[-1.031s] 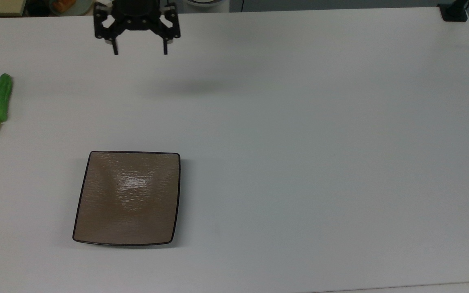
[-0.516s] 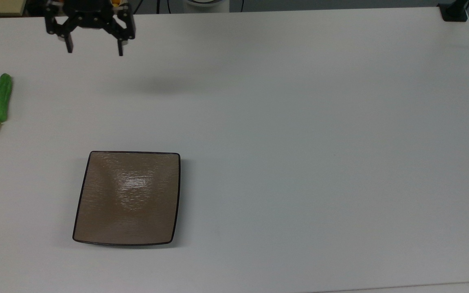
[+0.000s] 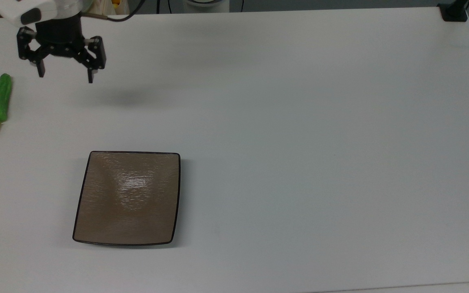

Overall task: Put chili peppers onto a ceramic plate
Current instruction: 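Move the open gripper toward the green chili pepper, then lower the gripper onto the green chili pepper and close it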

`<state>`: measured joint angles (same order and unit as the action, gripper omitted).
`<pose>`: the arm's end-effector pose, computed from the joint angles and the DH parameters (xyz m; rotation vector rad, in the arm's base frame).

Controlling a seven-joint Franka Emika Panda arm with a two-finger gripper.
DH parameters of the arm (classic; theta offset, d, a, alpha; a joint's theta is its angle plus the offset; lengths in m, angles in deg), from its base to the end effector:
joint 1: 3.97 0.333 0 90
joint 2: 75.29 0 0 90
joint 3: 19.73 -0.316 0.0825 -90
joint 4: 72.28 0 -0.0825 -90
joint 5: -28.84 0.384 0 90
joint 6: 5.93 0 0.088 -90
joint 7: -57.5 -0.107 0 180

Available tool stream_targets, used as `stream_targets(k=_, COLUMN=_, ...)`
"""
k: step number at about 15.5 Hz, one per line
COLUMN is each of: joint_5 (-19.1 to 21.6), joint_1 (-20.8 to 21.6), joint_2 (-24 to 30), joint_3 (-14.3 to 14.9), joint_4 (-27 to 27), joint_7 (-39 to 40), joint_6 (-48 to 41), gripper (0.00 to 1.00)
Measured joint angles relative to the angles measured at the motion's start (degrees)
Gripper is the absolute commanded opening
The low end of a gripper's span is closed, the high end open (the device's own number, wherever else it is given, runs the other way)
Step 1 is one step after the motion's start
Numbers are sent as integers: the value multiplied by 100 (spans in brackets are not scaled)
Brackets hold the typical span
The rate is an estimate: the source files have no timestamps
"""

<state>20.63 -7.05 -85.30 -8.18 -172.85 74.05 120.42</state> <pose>0.6180 -0.1585 0.4957 2.8900 0.1595 0.3269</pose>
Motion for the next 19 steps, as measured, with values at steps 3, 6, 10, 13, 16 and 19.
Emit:
stream_targets(k=3, joint_5=-11, joint_1=-81, joint_2=-224, joint_3=126, joint_4=-7, joint_7=80, joint_6=382, gripper=100)
stream_targets(k=6, joint_5=-72, joint_1=-195, joint_2=-389, joint_3=177, joint_4=-7, joint_7=97, joint_6=517, gripper=100)
stream_targets(k=10, joint_5=-100, joint_1=-371, joint_2=-513, joint_3=195, joint_4=-13, joint_7=122, joint_6=526, gripper=100)
stream_targets(k=13, joint_5=-101, joint_1=-517, joint_2=-736, joint_3=216, joint_4=-23, joint_7=135, joint_6=526, gripper=100)
stream_targets(k=16, joint_5=-104, joint_1=-707, joint_2=-886, joint_3=274, joint_4=-21, joint_7=312, joint_6=571, gripper=100)
stream_targets(k=19, joint_5=-104, joint_1=-893, joint_2=-1000, joint_3=301, joint_4=-23, joint_7=498, joint_6=934, gripper=100)
